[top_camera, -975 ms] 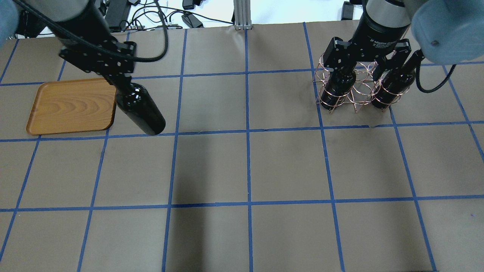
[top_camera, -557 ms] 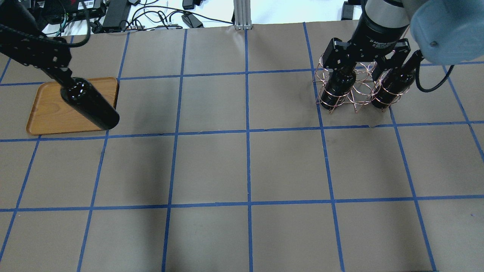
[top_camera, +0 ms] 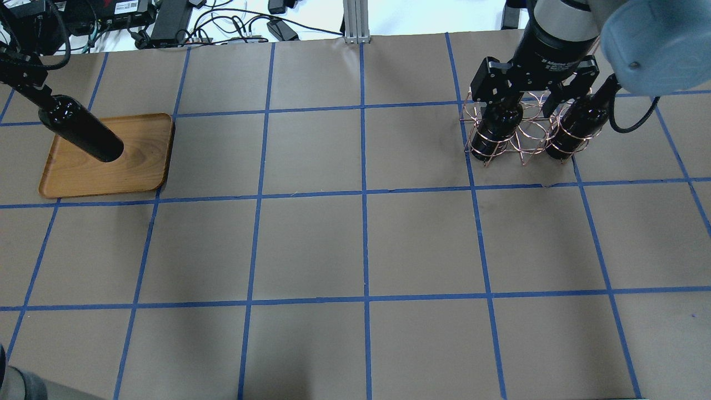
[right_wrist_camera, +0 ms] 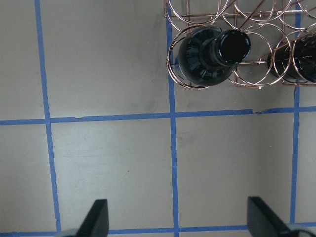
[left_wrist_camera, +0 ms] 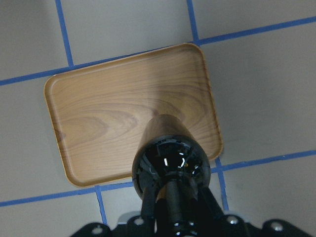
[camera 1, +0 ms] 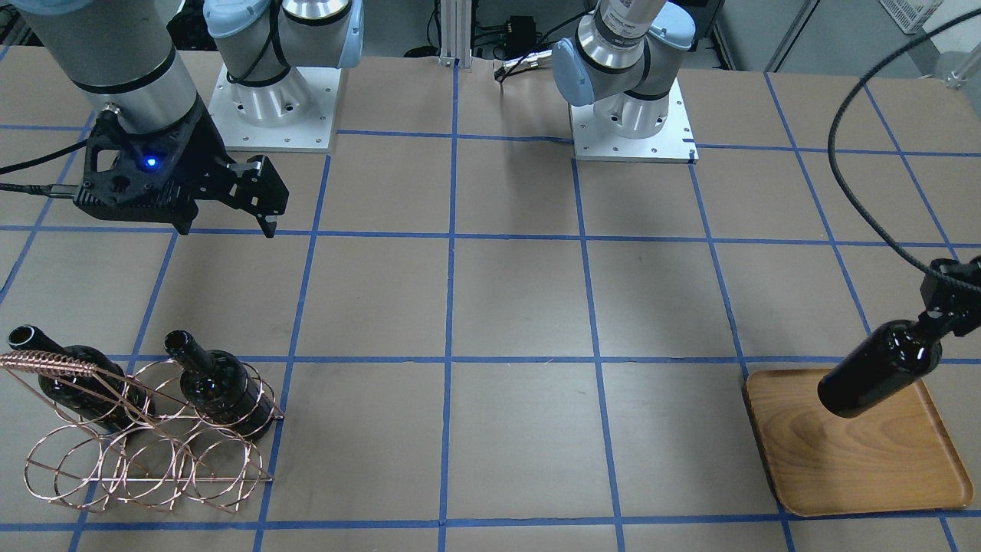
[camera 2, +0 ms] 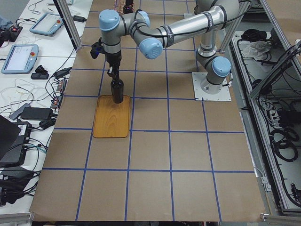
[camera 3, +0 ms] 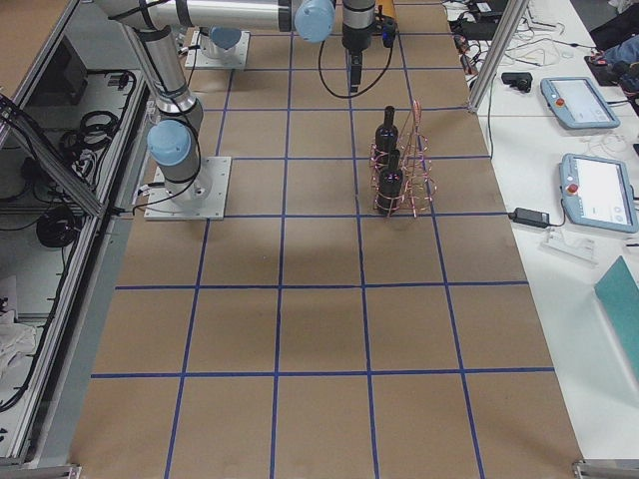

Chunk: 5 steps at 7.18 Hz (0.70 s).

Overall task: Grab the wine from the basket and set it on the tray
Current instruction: 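Lift the bottle and carry it onto the wooden tray with the left gripper, then lay the bottle on the tray and open the left gripper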

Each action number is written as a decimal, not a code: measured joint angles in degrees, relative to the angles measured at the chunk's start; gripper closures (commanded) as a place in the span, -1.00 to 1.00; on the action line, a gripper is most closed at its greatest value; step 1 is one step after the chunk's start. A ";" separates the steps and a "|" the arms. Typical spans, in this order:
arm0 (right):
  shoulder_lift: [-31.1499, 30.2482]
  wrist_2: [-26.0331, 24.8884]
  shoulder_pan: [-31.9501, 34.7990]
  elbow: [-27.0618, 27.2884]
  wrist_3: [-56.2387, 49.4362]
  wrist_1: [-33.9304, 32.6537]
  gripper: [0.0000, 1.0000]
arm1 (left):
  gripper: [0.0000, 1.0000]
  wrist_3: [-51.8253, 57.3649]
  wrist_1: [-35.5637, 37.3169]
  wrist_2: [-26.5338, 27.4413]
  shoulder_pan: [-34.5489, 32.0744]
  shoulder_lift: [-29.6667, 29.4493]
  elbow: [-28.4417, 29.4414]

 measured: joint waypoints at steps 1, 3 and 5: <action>0.05 0.09 0.00 0.00 0.02 -0.12 -1.00 | 1.00 0.78 0.70 -0.50 0.85 -3.02 1.46; 0.09 0.18 0.01 0.00 -0.09 -0.31 -1.00 | 1.00 1.32 0.87 -1.23 2.44 -5.65 2.56; 0.16 0.12 0.01 0.00 -0.49 -0.41 -1.00 | 1.00 1.42 0.39 -1.30 3.06 -6.36 2.85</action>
